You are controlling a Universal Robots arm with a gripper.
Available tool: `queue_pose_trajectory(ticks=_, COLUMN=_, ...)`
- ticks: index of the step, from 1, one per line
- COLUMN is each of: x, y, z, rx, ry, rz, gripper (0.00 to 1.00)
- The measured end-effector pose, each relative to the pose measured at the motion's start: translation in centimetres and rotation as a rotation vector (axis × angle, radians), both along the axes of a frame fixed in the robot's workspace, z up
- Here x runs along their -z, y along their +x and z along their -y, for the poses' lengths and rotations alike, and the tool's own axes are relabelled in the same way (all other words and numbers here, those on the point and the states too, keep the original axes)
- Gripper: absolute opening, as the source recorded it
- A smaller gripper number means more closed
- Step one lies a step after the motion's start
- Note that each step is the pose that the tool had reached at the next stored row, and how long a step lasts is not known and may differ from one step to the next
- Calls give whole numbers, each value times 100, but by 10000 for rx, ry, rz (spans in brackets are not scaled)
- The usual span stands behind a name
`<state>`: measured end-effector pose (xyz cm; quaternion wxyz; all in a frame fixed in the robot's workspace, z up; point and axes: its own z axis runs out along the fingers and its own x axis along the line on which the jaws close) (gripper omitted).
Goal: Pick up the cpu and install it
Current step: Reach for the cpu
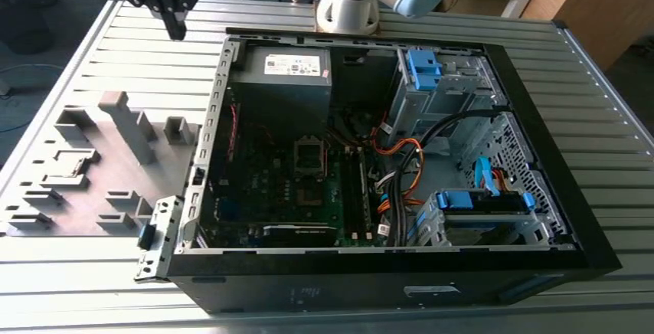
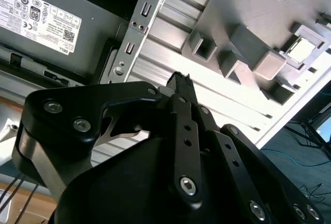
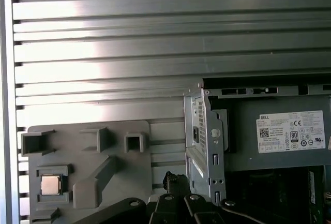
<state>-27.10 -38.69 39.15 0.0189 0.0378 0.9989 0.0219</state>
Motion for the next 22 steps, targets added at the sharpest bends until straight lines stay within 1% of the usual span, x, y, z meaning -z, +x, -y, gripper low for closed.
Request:
queue_pose_trajectory(ticks=13, x=1, y=-208, z=0, rx=0, ry=0, rz=29, gripper=11)
queue_pose_trajectory(ticks=22, x=2, y=-326, z=0, rx=0, ry=0, rz=38, gripper=11)
